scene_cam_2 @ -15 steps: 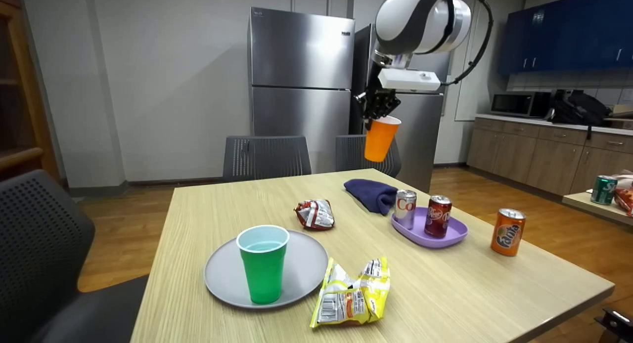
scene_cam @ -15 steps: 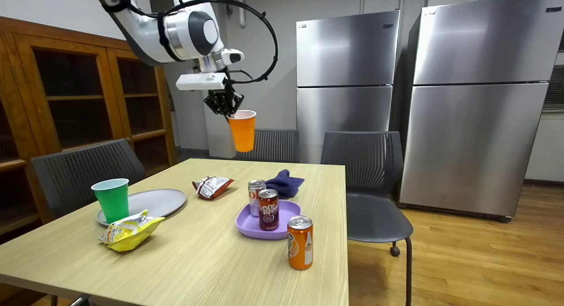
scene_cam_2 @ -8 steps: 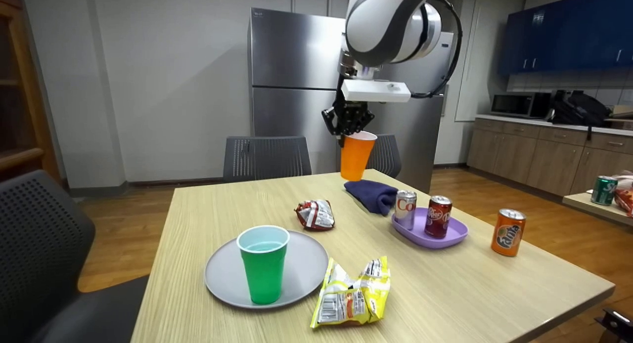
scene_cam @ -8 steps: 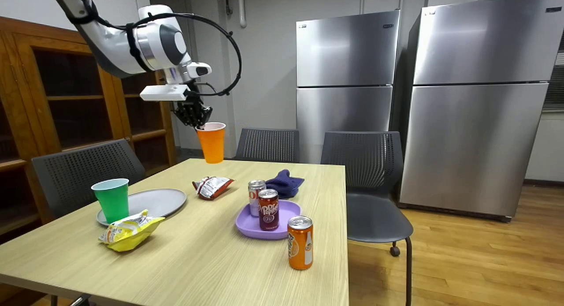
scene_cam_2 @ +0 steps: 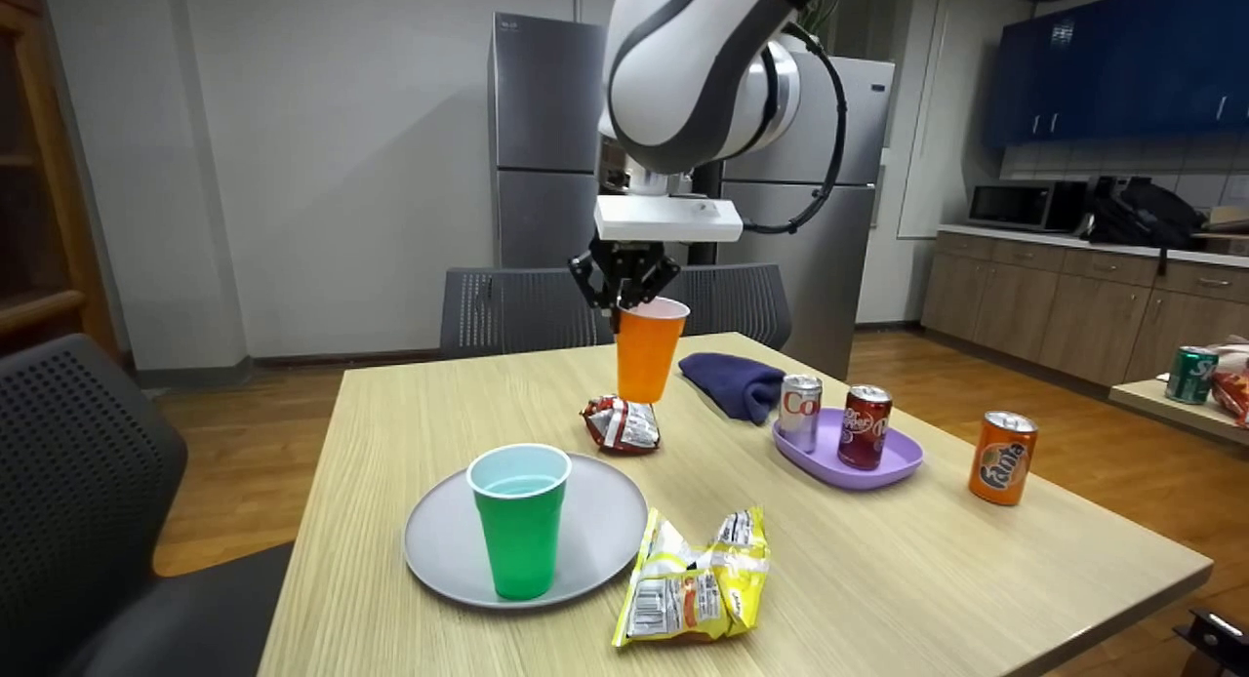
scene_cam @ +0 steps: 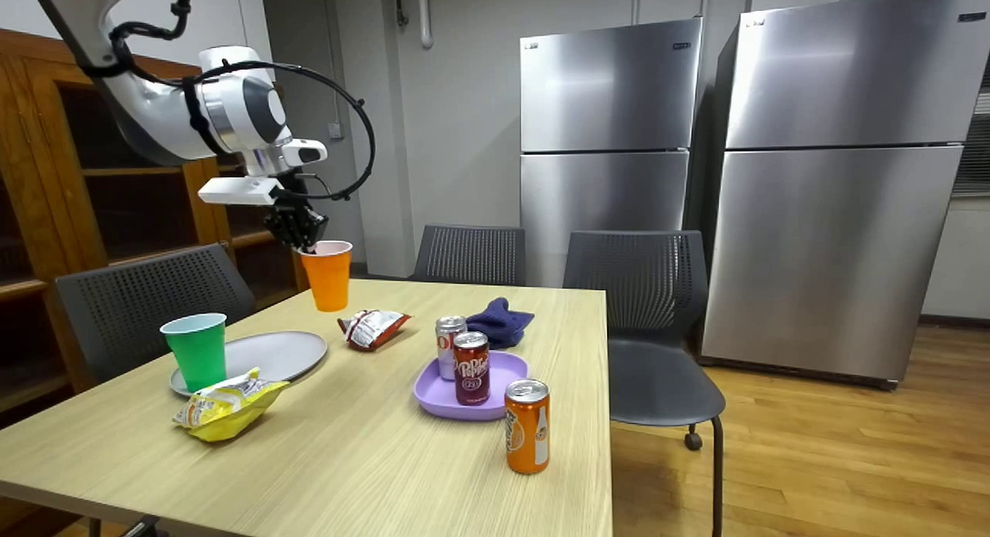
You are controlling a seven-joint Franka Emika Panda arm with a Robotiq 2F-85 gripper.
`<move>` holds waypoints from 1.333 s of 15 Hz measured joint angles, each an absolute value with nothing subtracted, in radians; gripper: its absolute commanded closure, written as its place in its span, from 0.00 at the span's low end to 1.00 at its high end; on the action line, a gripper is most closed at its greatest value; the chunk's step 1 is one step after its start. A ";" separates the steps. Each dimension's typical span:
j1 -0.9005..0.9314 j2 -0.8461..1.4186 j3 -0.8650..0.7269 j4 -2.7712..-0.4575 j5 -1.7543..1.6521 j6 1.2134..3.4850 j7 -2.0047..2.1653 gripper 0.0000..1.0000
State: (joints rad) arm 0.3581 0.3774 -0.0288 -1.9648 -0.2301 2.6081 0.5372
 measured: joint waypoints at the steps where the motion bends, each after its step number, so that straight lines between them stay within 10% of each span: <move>1: 0.373 0.394 -0.029 -1.949 -0.234 2.606 0.548 0.99; 20: 0.526 0.633 -0.026 -1.681 -0.240 2.483 0.655 0.99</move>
State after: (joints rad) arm 0.5257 0.6326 -0.0262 -1.6809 -0.2401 2.4828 0.6550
